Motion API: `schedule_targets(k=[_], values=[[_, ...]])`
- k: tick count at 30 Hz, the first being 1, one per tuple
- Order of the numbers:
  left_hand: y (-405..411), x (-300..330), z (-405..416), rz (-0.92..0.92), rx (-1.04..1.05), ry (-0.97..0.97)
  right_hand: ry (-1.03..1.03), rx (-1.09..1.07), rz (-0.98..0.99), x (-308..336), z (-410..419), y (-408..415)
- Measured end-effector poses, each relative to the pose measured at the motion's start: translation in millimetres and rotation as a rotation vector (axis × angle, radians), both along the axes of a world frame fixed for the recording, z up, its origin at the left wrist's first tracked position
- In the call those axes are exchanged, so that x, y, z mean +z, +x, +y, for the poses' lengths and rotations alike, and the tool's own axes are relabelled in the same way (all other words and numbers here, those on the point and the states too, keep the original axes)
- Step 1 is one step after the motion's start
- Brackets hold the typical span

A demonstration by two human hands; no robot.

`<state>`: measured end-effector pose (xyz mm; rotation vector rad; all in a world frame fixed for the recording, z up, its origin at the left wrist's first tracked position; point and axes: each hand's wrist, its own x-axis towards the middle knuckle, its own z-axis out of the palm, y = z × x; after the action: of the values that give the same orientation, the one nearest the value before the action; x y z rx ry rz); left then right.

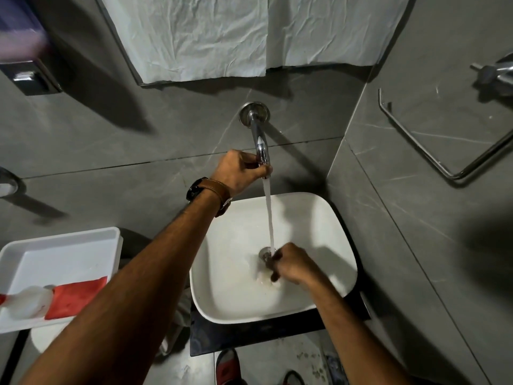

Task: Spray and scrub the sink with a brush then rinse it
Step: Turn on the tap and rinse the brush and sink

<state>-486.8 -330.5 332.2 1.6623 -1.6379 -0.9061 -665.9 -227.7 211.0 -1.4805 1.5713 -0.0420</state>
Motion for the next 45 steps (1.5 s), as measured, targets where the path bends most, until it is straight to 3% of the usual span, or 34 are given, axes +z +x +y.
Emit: schedule_targets(k=[3, 6, 10, 17, 26, 28, 33, 38, 42, 45], values=[[-0.9, 0.1, 0.5, 0.012, -0.001, 0.011, 0.034, 0.078, 0.17, -10.4, 9.0, -5.0], [0.2, 1.5, 1.6, 0.02, -0.016, 0.014, -0.081, 0.018, 0.222, 4.7, -2.3, -9.6], [5.1, 2.6, 2.4, 0.026, -0.079, 0.035, -0.182, -0.197, -0.016, 38.0, -29.4, -16.6], [1.5, 0.0, 0.3, 0.067, -0.027, 0.075, -0.248, -0.338, -0.247, 70.4, -54.5, -19.8], [-26.0, -5.6, 4.5, -0.064, 0.328, -0.044, -0.246, -0.365, -0.346, 70.6, -49.9, -21.8], [-31.1, -6.6, 5.3, -0.076, 0.39, -0.079, -0.291, -0.33, -0.269, 60.0, -41.8, -23.5], [-35.2, -8.5, 5.4, -0.115, 0.422, -0.087, -0.281, -0.045, 0.237, 16.0, -13.4, -33.2], [-33.3, -15.1, 5.9, -0.086, 0.396, -0.1, -0.289, -0.032, 0.322, 0.5, 1.4, -38.1], [-22.2, -31.6, 17.8, 0.127, 0.315, -0.15, -0.288, -0.008, 0.357, 0.2, 5.5, -35.8], [-6.0, -51.9, 37.5, 0.103, 0.36, -0.194, -0.249, 0.018, 0.351, 2.5, 5.6, -26.5]])
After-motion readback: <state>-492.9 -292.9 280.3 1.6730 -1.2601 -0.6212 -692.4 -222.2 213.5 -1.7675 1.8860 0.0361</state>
